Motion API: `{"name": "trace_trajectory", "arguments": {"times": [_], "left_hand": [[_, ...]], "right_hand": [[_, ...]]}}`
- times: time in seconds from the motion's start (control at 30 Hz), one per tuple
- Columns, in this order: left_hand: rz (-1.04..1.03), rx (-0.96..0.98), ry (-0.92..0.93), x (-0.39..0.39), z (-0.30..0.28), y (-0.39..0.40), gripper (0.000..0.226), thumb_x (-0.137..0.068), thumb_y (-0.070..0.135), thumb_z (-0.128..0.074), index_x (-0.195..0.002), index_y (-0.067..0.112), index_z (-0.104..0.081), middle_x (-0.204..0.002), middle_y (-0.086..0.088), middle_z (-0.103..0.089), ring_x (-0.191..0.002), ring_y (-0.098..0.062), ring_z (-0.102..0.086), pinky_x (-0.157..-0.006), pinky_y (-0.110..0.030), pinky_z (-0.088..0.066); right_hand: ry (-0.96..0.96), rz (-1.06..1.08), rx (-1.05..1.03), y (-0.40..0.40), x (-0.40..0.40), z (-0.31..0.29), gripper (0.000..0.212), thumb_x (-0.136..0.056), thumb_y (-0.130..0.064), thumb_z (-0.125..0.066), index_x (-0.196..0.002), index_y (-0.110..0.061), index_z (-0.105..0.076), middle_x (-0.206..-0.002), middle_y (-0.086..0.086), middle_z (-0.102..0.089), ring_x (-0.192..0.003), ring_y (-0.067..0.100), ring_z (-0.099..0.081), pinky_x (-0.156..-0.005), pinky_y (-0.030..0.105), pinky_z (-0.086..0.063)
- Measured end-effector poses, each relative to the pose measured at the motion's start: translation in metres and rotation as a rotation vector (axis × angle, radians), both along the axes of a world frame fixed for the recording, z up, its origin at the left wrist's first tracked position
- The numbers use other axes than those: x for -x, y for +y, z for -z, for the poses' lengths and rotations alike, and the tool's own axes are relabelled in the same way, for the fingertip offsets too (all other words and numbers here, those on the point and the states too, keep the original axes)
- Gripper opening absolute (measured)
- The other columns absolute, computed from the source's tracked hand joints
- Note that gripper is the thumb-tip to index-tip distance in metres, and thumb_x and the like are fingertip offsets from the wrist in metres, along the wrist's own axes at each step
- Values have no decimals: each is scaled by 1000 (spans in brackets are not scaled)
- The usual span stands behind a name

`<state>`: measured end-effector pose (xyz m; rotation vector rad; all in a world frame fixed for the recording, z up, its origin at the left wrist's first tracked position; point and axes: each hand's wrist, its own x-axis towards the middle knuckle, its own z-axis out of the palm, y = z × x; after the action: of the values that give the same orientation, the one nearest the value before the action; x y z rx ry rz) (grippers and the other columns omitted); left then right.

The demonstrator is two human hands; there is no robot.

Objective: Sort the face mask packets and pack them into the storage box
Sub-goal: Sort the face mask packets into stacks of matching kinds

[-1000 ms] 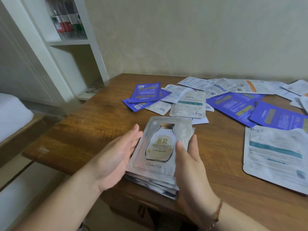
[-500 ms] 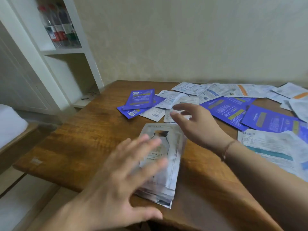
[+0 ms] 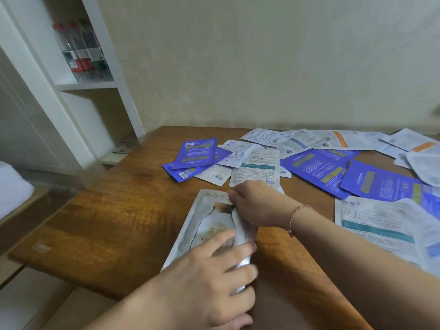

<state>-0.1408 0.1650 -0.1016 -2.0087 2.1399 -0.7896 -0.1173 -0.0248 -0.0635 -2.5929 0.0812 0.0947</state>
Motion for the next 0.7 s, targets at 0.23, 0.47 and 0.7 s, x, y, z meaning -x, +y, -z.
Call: {"name": "trace_trajectory", "arguments": {"times": [0.23,0.47,0.7], "left_hand": [[20,48,0,-6,4,-1,30,-94,49,-55,-80,25,-65,-98,3,-67,-112,-28,-62,-95,-46,-49],[12,67,-45,-24,4,8,26,-88,49,-60,-77,26,-68,-96,3,-69,-109,-28,-66,-94,-47,-46],[25,95,19,2,-5,-10,37,-100,50,-40,-87,30,-68,-109,4,-72,-121,-24,-62,-102,-49,-40]], "right_hand": [[-10,10,-37,4,-2,0,38,-102,-25,-35,-70,-9,-46,-79,8,-52,-80,25,-47,-68,29,-32],[-56,-56,24,13,-18,-1,34,-103,-19,-34,-82,-5,-56,-110,23,-59,-102,37,-54,-81,36,-43],[-196,59,-73,-27,18,6,43,-99,-46,-42,-120,-14,-63,-125,8,-63,-117,24,-56,-97,36,-46]]}}
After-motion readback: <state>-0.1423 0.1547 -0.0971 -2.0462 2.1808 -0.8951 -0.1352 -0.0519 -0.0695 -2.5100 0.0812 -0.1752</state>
